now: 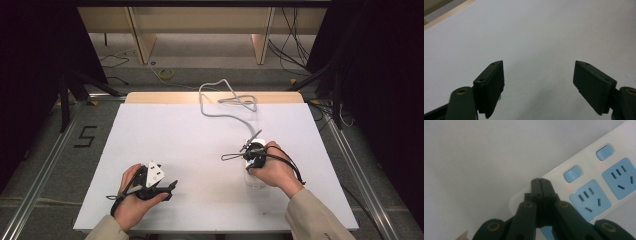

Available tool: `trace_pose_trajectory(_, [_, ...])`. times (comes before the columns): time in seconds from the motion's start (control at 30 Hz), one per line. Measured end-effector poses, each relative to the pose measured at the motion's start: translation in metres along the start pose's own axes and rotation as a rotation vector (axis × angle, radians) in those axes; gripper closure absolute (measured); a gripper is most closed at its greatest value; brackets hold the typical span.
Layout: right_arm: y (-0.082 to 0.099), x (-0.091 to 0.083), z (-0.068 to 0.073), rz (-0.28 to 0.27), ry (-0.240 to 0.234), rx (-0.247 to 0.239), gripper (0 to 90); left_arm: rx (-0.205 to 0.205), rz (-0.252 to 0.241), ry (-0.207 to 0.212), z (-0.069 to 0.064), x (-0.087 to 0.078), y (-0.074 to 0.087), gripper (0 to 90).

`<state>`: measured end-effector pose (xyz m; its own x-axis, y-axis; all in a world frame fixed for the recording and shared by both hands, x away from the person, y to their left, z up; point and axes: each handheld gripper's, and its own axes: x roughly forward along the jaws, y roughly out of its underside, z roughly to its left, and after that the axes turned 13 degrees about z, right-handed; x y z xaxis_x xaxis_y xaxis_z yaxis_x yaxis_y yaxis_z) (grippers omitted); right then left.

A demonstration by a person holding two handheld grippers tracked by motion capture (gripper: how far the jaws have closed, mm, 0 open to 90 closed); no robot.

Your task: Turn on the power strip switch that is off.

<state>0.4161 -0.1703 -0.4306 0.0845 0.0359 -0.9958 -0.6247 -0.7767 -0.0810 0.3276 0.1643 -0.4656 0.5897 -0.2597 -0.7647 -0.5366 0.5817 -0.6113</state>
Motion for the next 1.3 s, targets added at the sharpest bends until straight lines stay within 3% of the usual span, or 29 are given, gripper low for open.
trace_pose_trajectory(0.63, [-0.0001, 0.0009, 0.0007, 0.004, 0.002, 0.006, 90.0, 0.003, -0.002, -0.001, -0.0008, 0.0002, -0.0003, 25.1])
trace_pose_trajectory(1.3, [0.0054, 0.0019, -0.0026, -0.039, -0.022, 0.015, 90.0, 0.0, 0.001, 0.0, -0.0004, 0.001, 0.0001, 25.1])
